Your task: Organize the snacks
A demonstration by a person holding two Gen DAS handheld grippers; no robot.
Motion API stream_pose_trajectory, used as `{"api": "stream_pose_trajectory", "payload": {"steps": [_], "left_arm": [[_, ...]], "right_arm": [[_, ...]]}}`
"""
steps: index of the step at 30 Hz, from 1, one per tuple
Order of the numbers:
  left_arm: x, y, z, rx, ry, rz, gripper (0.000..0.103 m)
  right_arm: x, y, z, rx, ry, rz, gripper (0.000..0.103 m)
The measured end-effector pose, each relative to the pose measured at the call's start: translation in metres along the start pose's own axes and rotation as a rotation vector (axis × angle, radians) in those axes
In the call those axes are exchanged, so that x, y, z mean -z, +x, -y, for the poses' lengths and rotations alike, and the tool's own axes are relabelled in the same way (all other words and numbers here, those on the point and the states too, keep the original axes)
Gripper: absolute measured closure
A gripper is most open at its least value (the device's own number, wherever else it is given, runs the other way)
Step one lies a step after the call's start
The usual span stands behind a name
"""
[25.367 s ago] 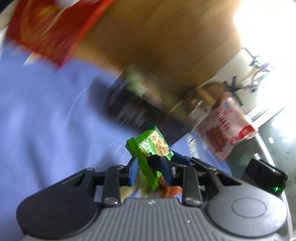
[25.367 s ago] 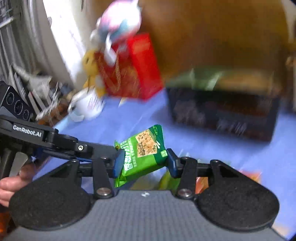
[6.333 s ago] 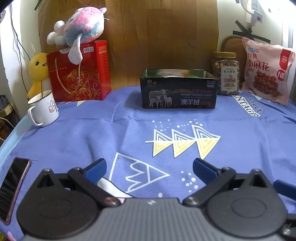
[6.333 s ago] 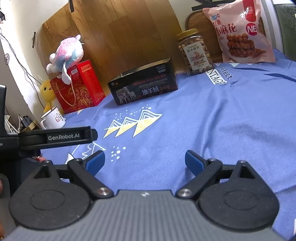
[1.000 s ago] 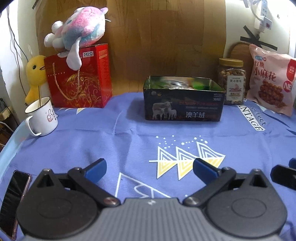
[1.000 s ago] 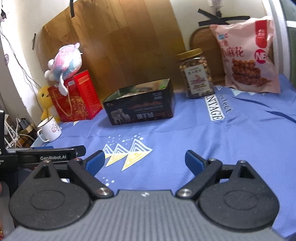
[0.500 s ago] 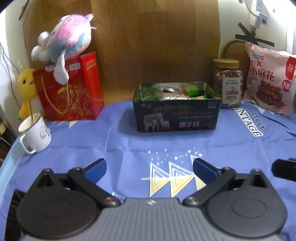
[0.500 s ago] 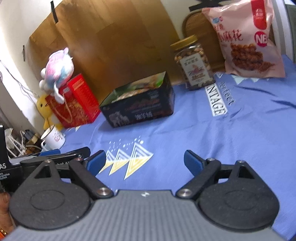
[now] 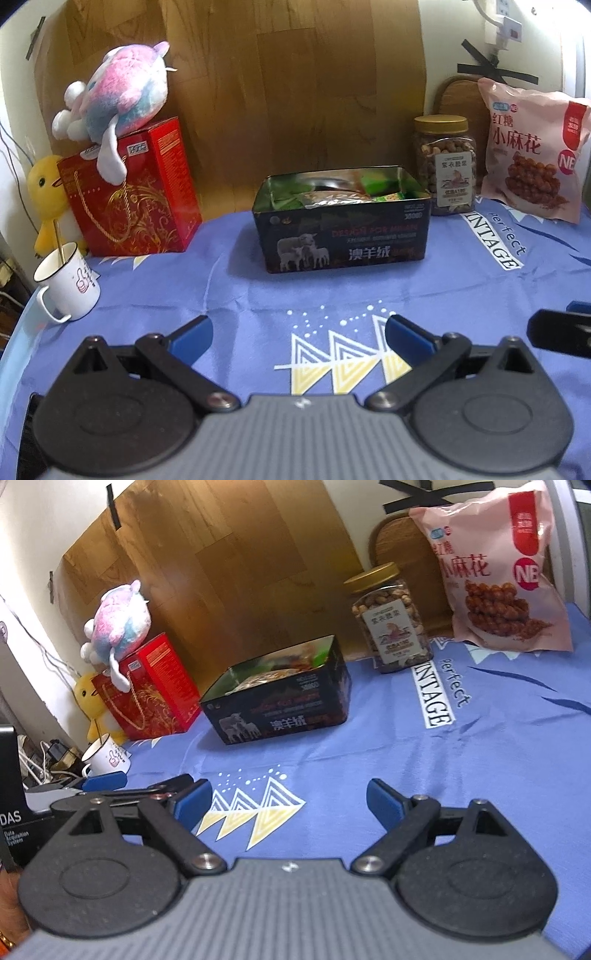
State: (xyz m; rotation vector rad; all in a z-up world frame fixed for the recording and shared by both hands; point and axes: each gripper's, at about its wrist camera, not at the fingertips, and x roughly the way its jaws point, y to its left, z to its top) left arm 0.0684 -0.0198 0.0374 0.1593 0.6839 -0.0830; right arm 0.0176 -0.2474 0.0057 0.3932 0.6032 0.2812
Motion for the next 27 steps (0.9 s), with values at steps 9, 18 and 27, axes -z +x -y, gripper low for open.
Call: {"api": "stream_pose_trajectory", "payload": {"steps": [9,18,27], "left_arm": [[0.002,0.005,-0.013,-0.021,-0.028,-0.026,0.000],[0.001,0.003,-0.018,-0.059,-0.042,0.010,0.000],[0.000,0.007,-0.023,-0.072,-0.057,-0.002,0.000]], "right_arm": [[-0.001,0.010,-0.010,-0.033,-0.015,-0.015,0.011],[-0.003,0.017,-0.021,-0.062,-0.047,-0.019,0.012],[-0.005,0.028,-0.026,-0.074,-0.080,-0.022,0.012]]}}
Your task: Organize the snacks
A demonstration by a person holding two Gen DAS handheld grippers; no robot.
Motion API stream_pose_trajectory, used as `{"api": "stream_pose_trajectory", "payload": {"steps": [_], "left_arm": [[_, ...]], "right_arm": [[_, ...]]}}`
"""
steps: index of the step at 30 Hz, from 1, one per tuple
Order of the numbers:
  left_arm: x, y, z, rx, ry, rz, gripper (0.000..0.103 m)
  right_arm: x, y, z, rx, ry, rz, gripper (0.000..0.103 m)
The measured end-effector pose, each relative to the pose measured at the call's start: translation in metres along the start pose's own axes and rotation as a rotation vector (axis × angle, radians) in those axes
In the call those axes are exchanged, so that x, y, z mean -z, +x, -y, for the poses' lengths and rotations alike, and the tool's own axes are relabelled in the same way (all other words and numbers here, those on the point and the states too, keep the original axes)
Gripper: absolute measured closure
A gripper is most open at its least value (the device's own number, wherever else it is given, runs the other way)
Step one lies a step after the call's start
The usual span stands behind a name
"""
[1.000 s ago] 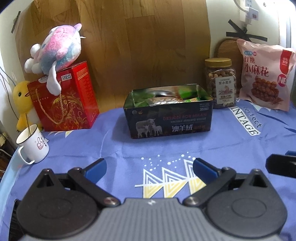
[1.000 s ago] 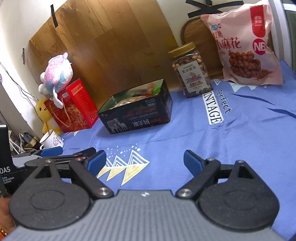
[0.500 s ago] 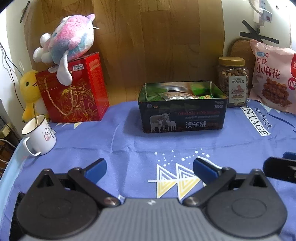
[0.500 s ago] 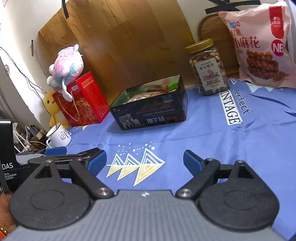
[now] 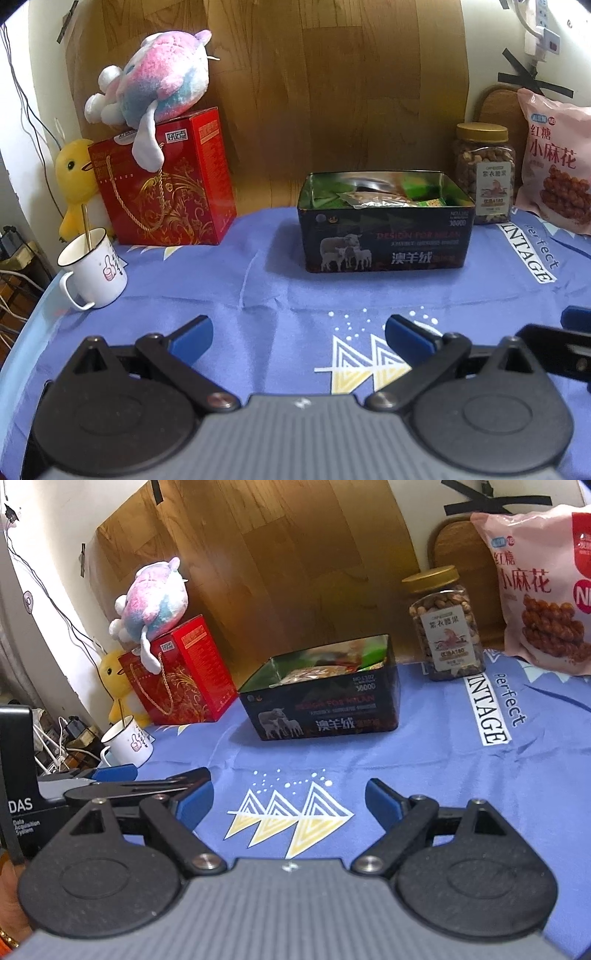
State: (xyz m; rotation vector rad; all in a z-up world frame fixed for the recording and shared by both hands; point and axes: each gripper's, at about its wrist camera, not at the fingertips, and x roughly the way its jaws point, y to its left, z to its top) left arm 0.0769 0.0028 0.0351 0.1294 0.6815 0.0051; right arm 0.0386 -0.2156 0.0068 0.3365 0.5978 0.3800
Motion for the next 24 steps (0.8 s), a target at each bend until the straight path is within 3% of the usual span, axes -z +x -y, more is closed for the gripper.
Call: {"api": "stream_pose_trajectory", "payload": {"steps": [24], "left_arm": [[0.001,0.010,0.013,-0.002,0.050,-0.071,0.000]], "right_arm": [[0.004,0.010,0.020,-0.030,0.060,-0.025,0.012]]}}
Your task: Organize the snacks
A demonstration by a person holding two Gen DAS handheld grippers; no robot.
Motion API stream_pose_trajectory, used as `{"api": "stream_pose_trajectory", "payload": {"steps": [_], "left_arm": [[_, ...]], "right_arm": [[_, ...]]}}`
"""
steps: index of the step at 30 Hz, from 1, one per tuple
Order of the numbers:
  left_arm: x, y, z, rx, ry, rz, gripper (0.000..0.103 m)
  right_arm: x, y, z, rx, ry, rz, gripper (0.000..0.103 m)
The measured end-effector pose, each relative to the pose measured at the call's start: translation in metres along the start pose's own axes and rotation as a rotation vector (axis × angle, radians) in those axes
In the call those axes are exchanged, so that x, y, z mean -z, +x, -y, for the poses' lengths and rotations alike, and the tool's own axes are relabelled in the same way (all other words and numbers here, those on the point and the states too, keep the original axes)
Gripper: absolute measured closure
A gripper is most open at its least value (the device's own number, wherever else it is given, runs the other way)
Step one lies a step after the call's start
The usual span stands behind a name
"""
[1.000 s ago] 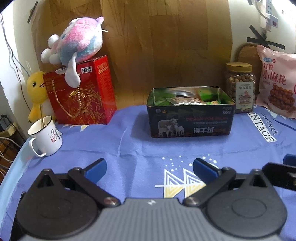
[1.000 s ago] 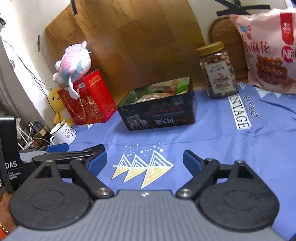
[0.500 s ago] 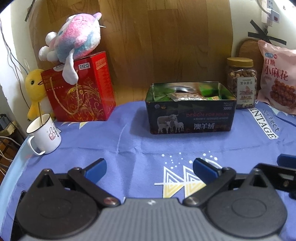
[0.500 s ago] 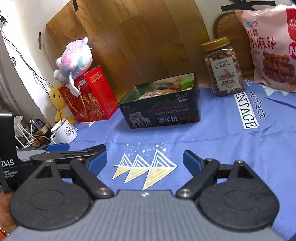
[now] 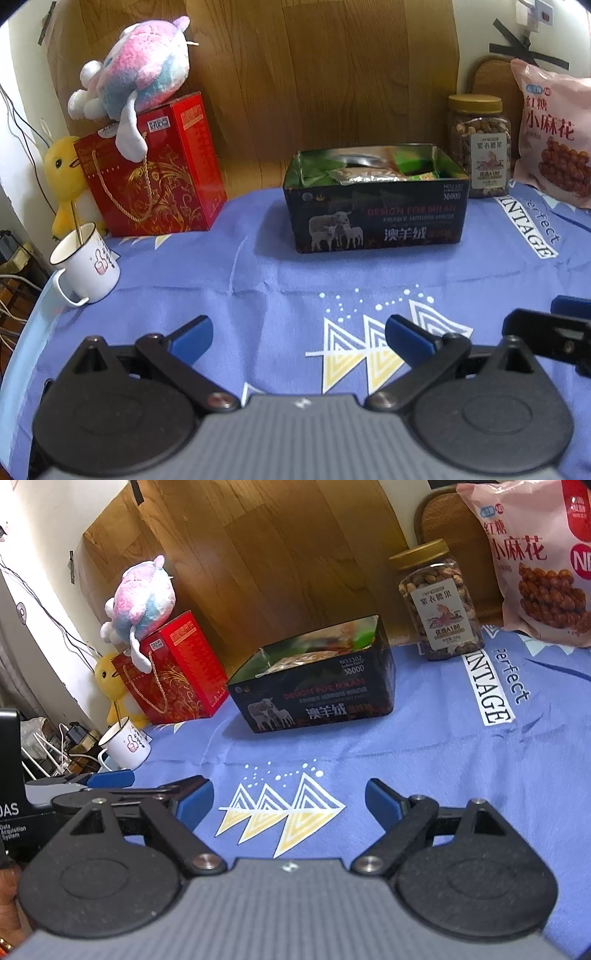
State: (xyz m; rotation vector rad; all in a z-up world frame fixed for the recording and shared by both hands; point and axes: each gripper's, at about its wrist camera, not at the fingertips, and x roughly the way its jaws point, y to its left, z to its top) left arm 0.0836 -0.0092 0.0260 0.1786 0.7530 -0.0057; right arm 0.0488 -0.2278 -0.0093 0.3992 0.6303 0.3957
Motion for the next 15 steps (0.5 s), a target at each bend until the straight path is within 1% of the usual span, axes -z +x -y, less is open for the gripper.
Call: {"api": "stream_pose_trajectory", "payload": {"steps": [15], "left_arm": [[0.008,0.012,-0.004,0.018,-0.012,-0.061,0.000]], "right_arm": [[0.011,0.016,0.002,0.001,0.002,-0.044,0.012]]}}
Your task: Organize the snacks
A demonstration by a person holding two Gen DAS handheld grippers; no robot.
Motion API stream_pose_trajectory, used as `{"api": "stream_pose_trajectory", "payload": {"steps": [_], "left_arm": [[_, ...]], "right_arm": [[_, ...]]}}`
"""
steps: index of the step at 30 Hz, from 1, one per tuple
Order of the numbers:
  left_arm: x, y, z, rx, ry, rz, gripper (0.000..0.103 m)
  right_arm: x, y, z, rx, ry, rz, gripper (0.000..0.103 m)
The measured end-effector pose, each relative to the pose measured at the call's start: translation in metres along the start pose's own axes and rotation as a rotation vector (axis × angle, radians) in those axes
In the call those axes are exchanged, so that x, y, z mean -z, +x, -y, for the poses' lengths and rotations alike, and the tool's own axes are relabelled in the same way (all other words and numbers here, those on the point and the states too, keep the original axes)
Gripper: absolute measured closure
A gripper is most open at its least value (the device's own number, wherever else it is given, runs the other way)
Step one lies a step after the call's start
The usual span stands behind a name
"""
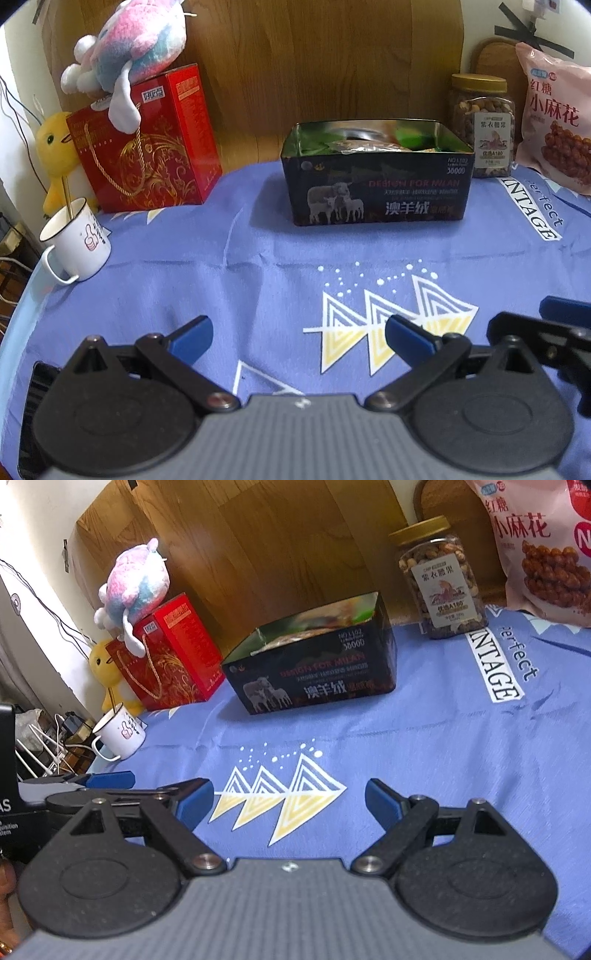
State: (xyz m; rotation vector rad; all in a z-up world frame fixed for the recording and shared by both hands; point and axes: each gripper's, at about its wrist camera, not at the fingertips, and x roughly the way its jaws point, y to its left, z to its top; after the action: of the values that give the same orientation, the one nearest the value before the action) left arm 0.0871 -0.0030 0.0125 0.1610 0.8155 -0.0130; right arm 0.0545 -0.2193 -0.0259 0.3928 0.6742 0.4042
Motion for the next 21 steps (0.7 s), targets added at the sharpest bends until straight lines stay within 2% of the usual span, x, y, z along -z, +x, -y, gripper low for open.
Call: {"api": "stream_pose_trajectory", "payload": {"steps": [21], "left_arm": [[0.0007,0.0031,-0.0023,-0.017,0.007,0.008,0.000]], "right_arm": [[0.0006,0.0048,-0.0029,-0.007,-0.003,-0.012,0.012]]}}
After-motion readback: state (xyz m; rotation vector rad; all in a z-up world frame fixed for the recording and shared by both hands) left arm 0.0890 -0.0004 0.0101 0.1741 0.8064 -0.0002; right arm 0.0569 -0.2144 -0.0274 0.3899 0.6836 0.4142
